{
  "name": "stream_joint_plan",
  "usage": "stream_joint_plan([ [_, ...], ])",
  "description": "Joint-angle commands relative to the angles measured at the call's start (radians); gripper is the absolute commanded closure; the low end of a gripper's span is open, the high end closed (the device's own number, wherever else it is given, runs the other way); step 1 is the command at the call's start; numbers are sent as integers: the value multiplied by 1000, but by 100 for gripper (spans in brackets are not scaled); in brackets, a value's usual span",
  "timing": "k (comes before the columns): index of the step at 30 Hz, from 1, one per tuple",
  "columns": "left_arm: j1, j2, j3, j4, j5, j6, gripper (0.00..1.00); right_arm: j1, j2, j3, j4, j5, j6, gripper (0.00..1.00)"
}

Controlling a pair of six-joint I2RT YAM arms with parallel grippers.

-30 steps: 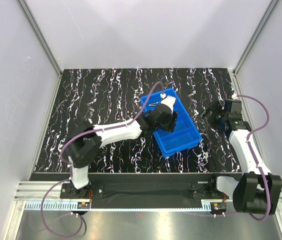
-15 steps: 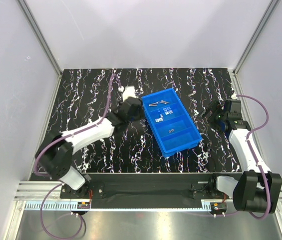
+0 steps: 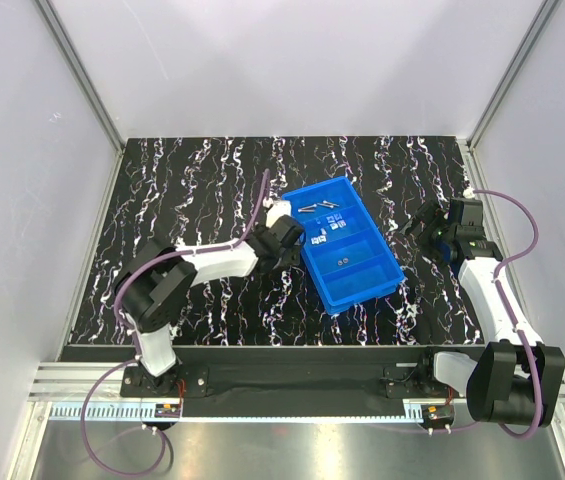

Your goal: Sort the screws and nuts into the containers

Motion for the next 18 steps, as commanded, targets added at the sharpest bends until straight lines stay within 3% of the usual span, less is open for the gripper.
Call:
stream_joint_plan([
  [1, -7, 22, 46, 72, -25, 20, 37, 5, -4, 3, 19, 13, -16, 0],
  [12, -16, 103, 89, 83, -62, 46, 43, 3, -10, 2, 17, 16, -17, 0],
  [18, -42, 132, 105, 40, -107, 46, 51, 3, -10, 2, 17, 20, -19, 0],
])
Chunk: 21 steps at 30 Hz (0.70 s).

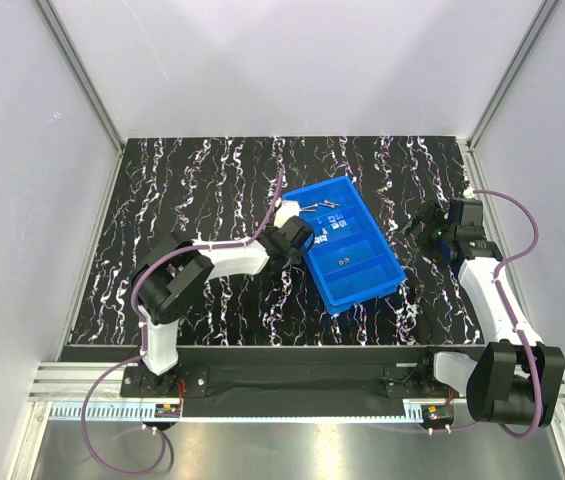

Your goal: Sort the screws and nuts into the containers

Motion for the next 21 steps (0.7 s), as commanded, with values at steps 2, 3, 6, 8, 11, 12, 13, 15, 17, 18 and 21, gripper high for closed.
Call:
stream_joint_plan([
  [2, -21, 31, 35, 13, -48, 4, 54, 3, -7, 2, 19, 16, -17, 0],
  [3, -21, 34, 36, 11, -49, 2, 55, 3, -6, 2, 18, 16, -17, 0],
  [6, -21, 45, 35, 13, -51, -2, 57, 3, -7, 3, 16, 16, -19, 0],
  [8, -21, 49, 38, 11, -51, -4, 60, 3, -9, 3, 18, 16, -19, 0],
  [11, -21, 59, 35, 17, -54, -7, 63, 5, -7, 2, 18, 19, -19, 0],
  [12, -21, 60, 36, 19, -54, -8, 63, 3, -7, 0, 16, 17, -17, 0],
  [13, -21, 62, 36, 21, -55, -10, 64, 5, -9, 0, 18, 17, -17, 0],
  [15, -21, 65, 33, 27, -55, -14, 66, 3, -9, 2, 16, 16, -19, 0],
  [17, -19, 69, 32, 31, -55, -17, 69, 3, -9, 2, 18, 16, -17, 0],
  [18, -21, 69, 30, 33, -55, -19, 70, 3, -9, 2, 16, 17, -17, 0],
  [21, -21, 71, 20, 53, -55, -19, 74, 3, -12, 0, 18, 17, -21, 0],
])
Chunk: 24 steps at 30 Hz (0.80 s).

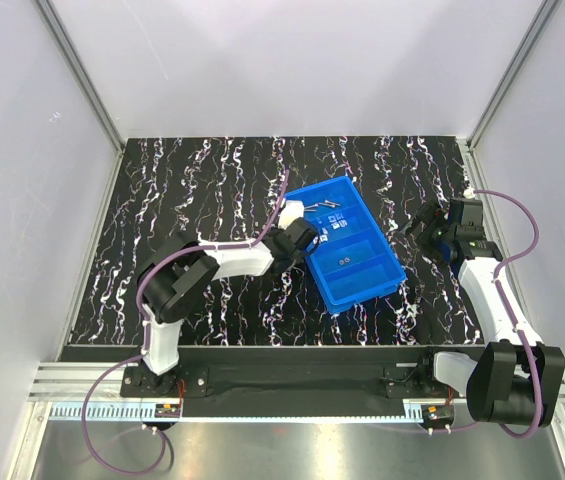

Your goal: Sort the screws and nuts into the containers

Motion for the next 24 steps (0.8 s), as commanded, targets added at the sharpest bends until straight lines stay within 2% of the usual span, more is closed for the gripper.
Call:
stream_joint_plan([
  [1, 1, 38, -11, 28, -11, -11, 76, 5, -12, 0, 18, 10, -20, 0],
  [3, 4, 36, -18, 42, -9, -10, 81, 3, -12, -1, 18, 10, -20, 0],
  [10, 2, -73, -138, 100, -9, -11, 88, 3, -10, -3, 22, 5, -17, 0],
  [18, 2, -258, -260, 114, -11, -41, 89, 3, -9, -1, 24, -4, -13, 0],
  [24, 1, -407, -258, 114, 56, 5, 88, 5, 5, 3, 24, -7, -2, 0],
])
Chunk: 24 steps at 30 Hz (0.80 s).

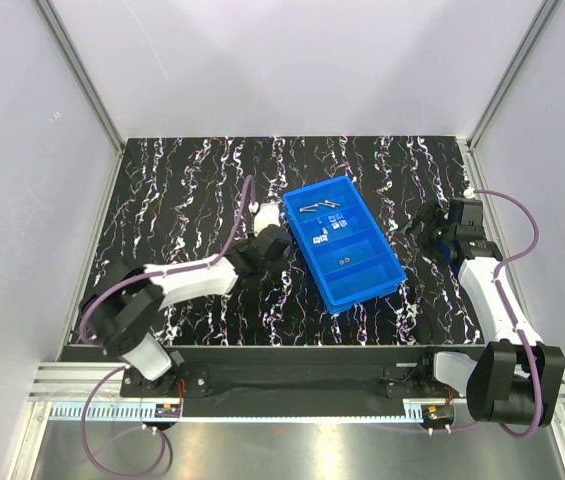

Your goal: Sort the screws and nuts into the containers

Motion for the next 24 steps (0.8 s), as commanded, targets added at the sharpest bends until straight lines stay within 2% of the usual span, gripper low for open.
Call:
stream_joint_plan([
  [1, 0, -93, 43, 51, 45, 37, 88, 3, 11, 5, 22, -11, -1, 0],
  [7, -47, -58, 163, 92, 124, 138, 88, 5, 3, 8, 10, 3, 4, 0],
  [15, -104, 114, 347, 138, 223, 167, 87, 3, -17, 2, -21, 38, -7, 0],
  [23, -135, 236, 422, 116, 271, 207, 86, 3, -38, 3, -32, 66, -9, 0],
  [24, -136, 241, 428, 99, 273, 207, 83, 3, -40, 3, -30, 66, -6, 0],
])
